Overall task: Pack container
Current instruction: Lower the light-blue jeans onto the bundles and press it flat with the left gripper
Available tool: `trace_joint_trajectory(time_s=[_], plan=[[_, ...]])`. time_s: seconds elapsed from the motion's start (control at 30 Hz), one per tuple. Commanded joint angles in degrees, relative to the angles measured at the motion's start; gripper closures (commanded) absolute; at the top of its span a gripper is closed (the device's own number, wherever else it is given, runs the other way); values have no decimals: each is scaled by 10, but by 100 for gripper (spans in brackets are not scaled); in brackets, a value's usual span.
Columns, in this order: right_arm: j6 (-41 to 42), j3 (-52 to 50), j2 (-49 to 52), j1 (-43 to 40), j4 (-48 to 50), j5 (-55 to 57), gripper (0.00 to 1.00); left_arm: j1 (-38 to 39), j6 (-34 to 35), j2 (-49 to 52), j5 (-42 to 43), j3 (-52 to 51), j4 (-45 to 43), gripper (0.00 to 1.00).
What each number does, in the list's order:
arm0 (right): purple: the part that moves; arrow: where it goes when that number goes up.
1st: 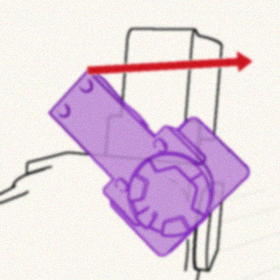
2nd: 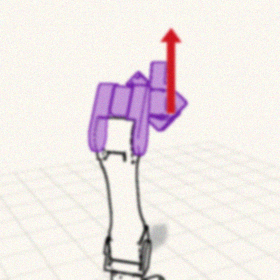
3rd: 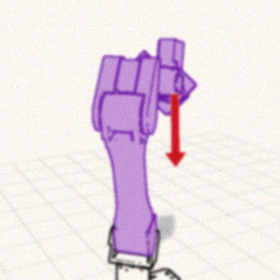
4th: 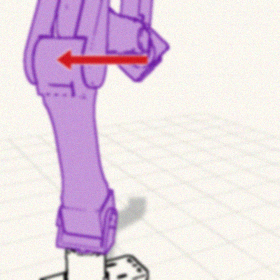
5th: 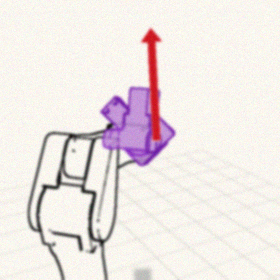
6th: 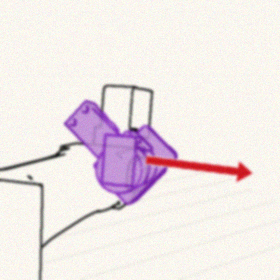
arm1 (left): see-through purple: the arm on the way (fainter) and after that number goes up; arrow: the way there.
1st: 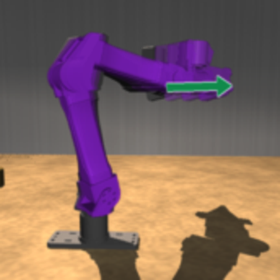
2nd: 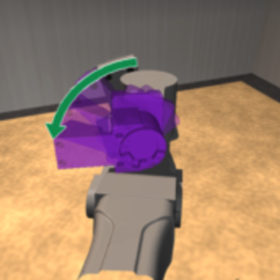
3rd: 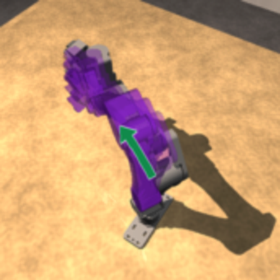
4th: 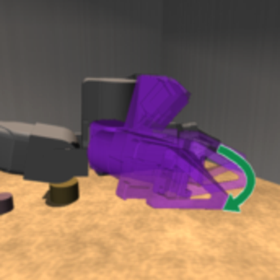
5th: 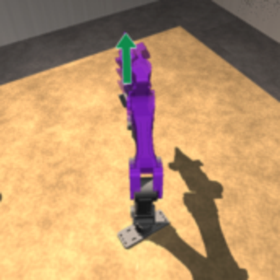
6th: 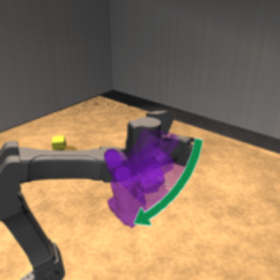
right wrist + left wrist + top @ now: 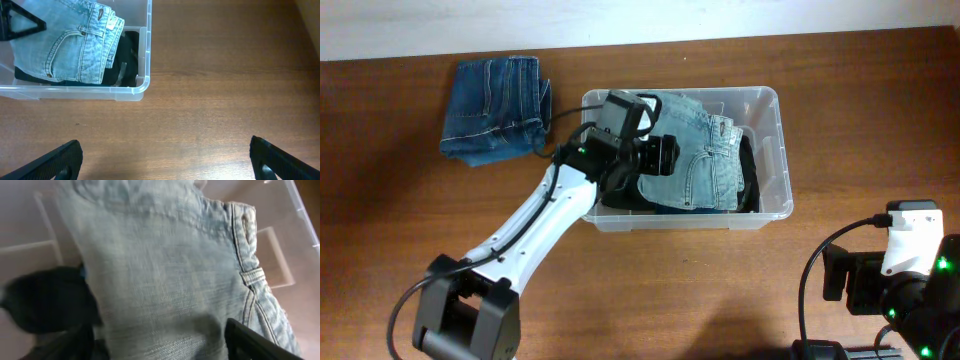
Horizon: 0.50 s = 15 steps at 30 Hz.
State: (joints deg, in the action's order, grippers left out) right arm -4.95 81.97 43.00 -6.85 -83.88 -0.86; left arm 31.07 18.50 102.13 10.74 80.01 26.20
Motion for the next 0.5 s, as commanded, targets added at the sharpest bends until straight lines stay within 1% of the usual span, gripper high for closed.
trace_joint_trajectory(time_s=[0.0,0.1,0.13,0.2,0.23,0.27,0.33,0.37,0.4,0.47], plan=[[1,6,-4,5,1,7,2,-2,-76,-21,-66,76,31,14],[1,6,-4,5,1,7,2,-2,-99,-27,-82,136,63,14],[1,6,-4,5,1,7,2,-2,-101,-27,-82,157,75,17],[1,6,-4,5,1,7,2,-2,-101,-27,-82,183,94,33],[1,6,-4,5,1,7,1,-2,-101,-27,-80,187,97,46],[1,6,-4,5,1,7,2,-1,-101,-27,-80,187,100,63],[1,6,-4,5,1,7,2,-1,-101,-22,-80,183,113,85],[1,6,-4,5,1,7,2,-1,-101,-17,-80,182,122,94],[1,6,-4,5,1,7,2,-1,-101,-10,-80,181,130,99],[1,6,-4,5,1,7,2,1,-101,9,-73,177,143,99]])
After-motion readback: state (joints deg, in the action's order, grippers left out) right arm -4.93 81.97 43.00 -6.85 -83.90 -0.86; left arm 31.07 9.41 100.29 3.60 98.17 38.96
